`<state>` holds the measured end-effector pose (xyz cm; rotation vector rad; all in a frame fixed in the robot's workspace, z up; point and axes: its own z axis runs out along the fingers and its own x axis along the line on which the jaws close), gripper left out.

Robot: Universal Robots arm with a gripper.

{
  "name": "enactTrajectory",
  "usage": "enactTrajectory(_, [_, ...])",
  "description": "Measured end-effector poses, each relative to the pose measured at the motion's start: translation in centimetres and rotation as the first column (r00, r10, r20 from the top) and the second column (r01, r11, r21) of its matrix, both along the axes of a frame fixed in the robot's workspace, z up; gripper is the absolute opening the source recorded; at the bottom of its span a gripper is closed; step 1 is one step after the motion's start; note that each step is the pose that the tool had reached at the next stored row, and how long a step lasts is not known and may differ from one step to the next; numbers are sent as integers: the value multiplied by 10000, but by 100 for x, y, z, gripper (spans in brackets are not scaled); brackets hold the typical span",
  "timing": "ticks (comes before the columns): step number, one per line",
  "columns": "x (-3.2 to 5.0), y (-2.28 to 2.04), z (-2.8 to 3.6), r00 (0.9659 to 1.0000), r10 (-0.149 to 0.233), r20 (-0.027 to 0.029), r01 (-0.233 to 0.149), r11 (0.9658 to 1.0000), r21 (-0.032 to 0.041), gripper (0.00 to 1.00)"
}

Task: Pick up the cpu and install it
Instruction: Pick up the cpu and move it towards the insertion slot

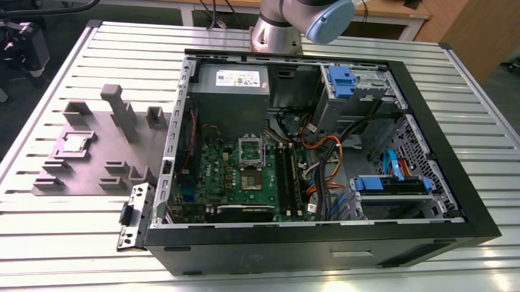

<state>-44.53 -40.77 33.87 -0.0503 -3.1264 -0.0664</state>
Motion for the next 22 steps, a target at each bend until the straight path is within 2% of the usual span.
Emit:
enactTrajectory(8, [0, 0, -2, 10000, 45, 1, -45, 10000, 0, 59])
enactTrajectory(11, [0, 0, -6, 9987, 513, 1, -513, 9987, 0, 59])
enactTrajectory(12, [1, 0, -12, 9984, 563, 1, -563, 9984, 1, 59])
enactTrajectory(19, [17, 4, -115, 9983, 589, 1, -589, 9983, -9, 59])
enactTrajectory(22, [17, 4, -119, 9982, 597, 2, -597, 9982, 39, 59])
